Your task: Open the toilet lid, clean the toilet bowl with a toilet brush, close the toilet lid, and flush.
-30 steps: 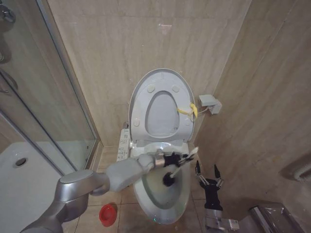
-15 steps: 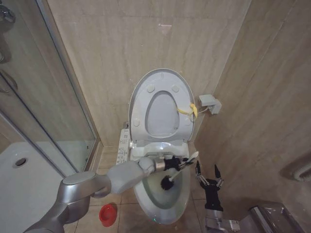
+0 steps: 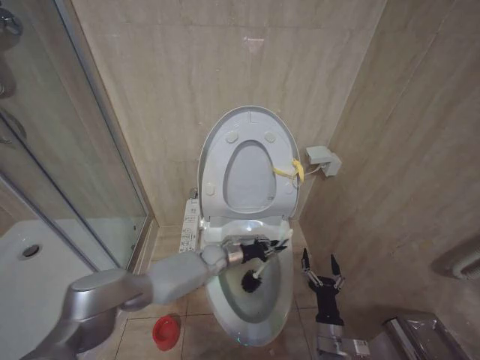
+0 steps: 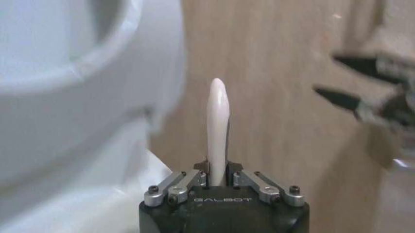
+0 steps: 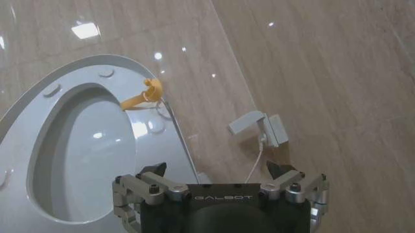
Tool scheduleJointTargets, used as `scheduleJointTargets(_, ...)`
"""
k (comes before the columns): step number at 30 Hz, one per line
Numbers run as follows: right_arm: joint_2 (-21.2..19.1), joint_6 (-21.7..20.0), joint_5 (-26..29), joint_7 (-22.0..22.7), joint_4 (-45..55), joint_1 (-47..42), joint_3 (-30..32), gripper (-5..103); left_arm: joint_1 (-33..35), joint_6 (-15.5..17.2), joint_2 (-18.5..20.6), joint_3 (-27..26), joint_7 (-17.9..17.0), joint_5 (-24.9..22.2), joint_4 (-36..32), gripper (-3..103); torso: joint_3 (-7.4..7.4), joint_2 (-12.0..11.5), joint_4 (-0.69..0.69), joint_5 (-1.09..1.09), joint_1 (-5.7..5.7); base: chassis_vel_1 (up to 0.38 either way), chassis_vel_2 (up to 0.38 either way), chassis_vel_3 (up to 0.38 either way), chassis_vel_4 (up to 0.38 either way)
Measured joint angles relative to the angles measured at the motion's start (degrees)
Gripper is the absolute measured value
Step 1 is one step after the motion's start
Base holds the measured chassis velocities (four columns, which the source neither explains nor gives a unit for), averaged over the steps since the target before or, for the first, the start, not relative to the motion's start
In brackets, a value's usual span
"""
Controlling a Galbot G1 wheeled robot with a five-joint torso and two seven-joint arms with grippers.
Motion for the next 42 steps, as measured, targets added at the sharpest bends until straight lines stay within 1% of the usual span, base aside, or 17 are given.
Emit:
scheduleJointTargets(3,-0.06,-0.09,0.01,0.09,-0.20,0.47,-0.56,100,-1.14,2.84,4.65,-0.12,-8.29,-2.40,-7.73,18,0.00,0.00,-0.05,0.00,0.00,0.000,0.000,0.000,0.000)
scheduleJointTargets(4,-0.06,-0.09,0.01,0.09,-0.20,0.47,-0.56,100,-1.14,2.84,4.65,-0.12,-8.29,-2.40,-7.73,18,0.00,0.00,-0.05,0.00,0.00,0.000,0.000,0.000,0.000)
scheduleJointTargets(6,-0.12,-0.23,0.01,0.13,-0.63,0.97,-1.06,100,-1.60,4.83,8.93,0.33,-11.02,-3.62,-11.87,18,-0.01,0.00,-0.02,0.02,-0.01,0.000,0.000,0.000,0.000)
scheduleJointTargets(7,-0.13,-0.26,0.01,0.14,-0.76,1.14,-1.23,100,-1.55,5.21,10.74,0.76,-11.19,-3.64,-12.86,18,-0.01,0.00,0.01,0.02,0.00,0.000,0.000,0.000,0.000)
scheduleJointTargets(8,-0.13,-0.26,0.01,0.14,-0.76,1.14,-1.23,100,-1.55,5.21,10.74,0.76,-11.19,-3.64,-12.86,18,-0.01,0.00,0.01,0.02,0.00,0.000,0.000,0.000,0.000)
scheduleJointTargets(10,-0.13,-0.28,0.00,0.14,-0.85,1.21,-1.50,100,-0.68,5.54,14.39,1.66,-10.94,-3.22,-14.09,18,-0.01,0.00,0.03,0.01,0.00,0.000,0.000,0.000,0.000)
scheduleJointTargets(15,-0.16,-0.28,-0.02,0.11,-0.87,1.16,-1.67,100,1.68,5.56,17.71,1.78,-9.25,-1.43,-13.43,18,-0.02,0.01,0.01,0.00,-0.01,0.000,0.000,0.000,0.000)
scheduleJointTargets(21,-0.06,-0.28,-0.11,0.11,-1.00,1.11,-1.70,100,0.63,7.01,16.04,2.69,-8.38,-1.35,-10.63,18,0.00,0.00,-0.01,0.01,-0.01,0.000,0.000,0.000,0.000)
scheduleJointTargets(24,0.14,-0.25,-0.25,0.08,-0.68,0.66,-1.57,100,-3.15,7.88,15.11,7.27,-8.14,-2.76,-10.98,18,0.00,0.00,-0.03,0.02,0.00,0.000,0.000,0.000,0.000)
scheduleJointTargets(25,0.14,-0.25,-0.25,0.08,-0.68,0.66,-1.57,100,-3.15,7.88,15.11,7.27,-8.14,-2.76,-10.98,18,0.00,0.00,-0.03,0.02,0.00,0.000,0.000,0.000,0.000)
scheduleJointTargets(28,0.31,-0.16,-0.26,0.04,-0.16,0.16,-1.07,100,-6.56,7.95,16.10,13.44,-8.47,-3.74,-13.86,18,-0.01,0.00,0.00,0.04,0.00,0.000,0.000,0.000,0.000)
scheduleJointTargets(31,0.31,-0.05,-0.21,-0.05,0.05,-0.07,-0.87,100,-6.88,7.49,16.54,15.01,-8.78,-3.50,-14.88,18,-0.01,0.00,0.05,0.06,-0.01,0.000,0.000,0.000,0.000)
scheduleJointTargets(34,0.20,0.03,-0.12,-0.11,0.09,-0.13,-0.63,100,-5.69,6.82,14.98,13.03,-9.48,-3.39,-14.42,18,-0.01,0.00,0.08,0.04,-0.01,0.000,0.000,0.000,0.000)
scheduleJointTargets(35,0.16,0.08,-0.06,-0.15,-0.04,-0.09,-0.57,100,-4.99,6.49,13.14,11.08,-9.70,-3.35,-13.49,19,0.00,0.00,0.04,0.04,0.00,0.000,0.000,0.000,0.000)
scheduleJointTargets(36,0.16,0.08,-0.06,-0.15,-0.04,-0.09,-0.57,100,-4.99,6.49,13.14,11.08,-9.70,-3.35,-13.49,19,0.00,0.00,0.04,0.04,0.00,0.000,0.000,0.000,0.000)
scheduleJointTargets(40,0.33,0.12,-0.05,-0.22,-0.34,0.03,-0.72,100,-3.77,5.99,5.43,4.18,-9.77,-3.37,-9.55,19,0.01,0.00,-0.06,0.04,0.00,0.000,0.000,0.000,0.000)
scheduleJointTargets(42,0.41,0.12,-0.07,-0.24,-0.34,0.02,-0.76,100,-3.67,5.91,4.10,3.12,-9.78,-3.52,-9.03,19,0.01,0.00,-0.06,0.04,0.00,0.000,0.000,0.000,0.000)
